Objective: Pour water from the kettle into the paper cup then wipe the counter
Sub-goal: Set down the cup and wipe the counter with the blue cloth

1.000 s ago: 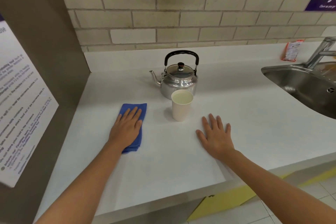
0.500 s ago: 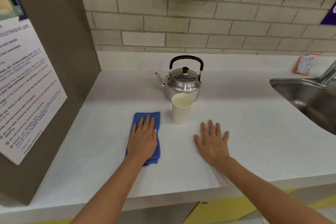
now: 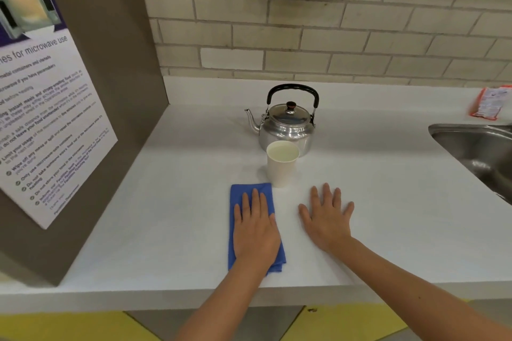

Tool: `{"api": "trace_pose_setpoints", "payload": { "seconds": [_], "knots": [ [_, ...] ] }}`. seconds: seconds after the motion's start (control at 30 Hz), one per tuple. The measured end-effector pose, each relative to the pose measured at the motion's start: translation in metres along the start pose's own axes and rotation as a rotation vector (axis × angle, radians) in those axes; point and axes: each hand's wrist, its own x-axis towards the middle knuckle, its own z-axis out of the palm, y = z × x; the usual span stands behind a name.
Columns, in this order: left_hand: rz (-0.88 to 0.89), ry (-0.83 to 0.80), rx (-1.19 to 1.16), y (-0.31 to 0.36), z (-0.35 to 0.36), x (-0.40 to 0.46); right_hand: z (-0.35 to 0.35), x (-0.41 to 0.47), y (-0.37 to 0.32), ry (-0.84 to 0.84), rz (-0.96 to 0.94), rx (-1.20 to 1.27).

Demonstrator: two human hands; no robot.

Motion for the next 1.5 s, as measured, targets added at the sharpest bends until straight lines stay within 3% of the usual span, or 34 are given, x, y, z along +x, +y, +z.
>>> {"api": "trace_pose_setpoints", "payload": {
  "seconds": [0.1,0.17,0.23,0.27,0.33,0.43,0.57,0.8,0.97,1.1,1.23,1.33,1.5],
  "knots": [
    [0.078,-0.054,-0.083,0.027,0.002,-0.011,-0.014,-0.003,-0.001,-0.049,0.011,0.076],
    [0.045,-0.077,-0.384,0.029,-0.008,-0.009,-0.027,-0.012,-0.005,-0.004,0.004,0.138],
    [-0.095,0.040,-0.702,0.008,-0.029,0.005,-0.036,-0.029,-0.012,0.137,-0.057,0.162],
    [-0.152,0.159,-0.728,-0.009,-0.039,0.016,-0.039,-0.038,-0.017,0.203,-0.115,0.205],
    [-0.209,0.316,-0.609,-0.044,-0.051,0.039,-0.040,-0.056,-0.034,0.243,-0.278,0.343],
    [-0.176,0.141,-0.426,-0.068,-0.048,0.067,-0.030,-0.061,-0.068,0.173,-0.481,0.393],
    [-0.127,0.043,-0.129,-0.065,-0.023,0.075,-0.006,-0.044,-0.080,0.000,-0.458,0.261],
    [-0.101,0.051,0.036,-0.067,-0.014,0.075,0.008,-0.034,-0.028,0.036,-0.540,0.101],
    [-0.036,0.033,0.034,-0.068,-0.015,0.074,-0.006,-0.001,0.042,0.038,-0.322,0.015],
    [-0.029,0.018,0.016,-0.068,-0.015,0.073,-0.016,0.034,0.032,-0.034,-0.108,0.070],
    [-0.034,0.036,-0.013,-0.065,-0.016,0.078,0.003,0.003,0.000,0.050,-0.230,0.067],
    [-0.023,0.087,-0.048,-0.063,-0.019,0.081,0.007,-0.018,0.017,0.052,-0.313,0.090],
    [0.019,0.064,-0.108,-0.059,-0.020,0.090,-0.014,0.035,0.054,0.050,-0.108,0.055]
  ]
}}
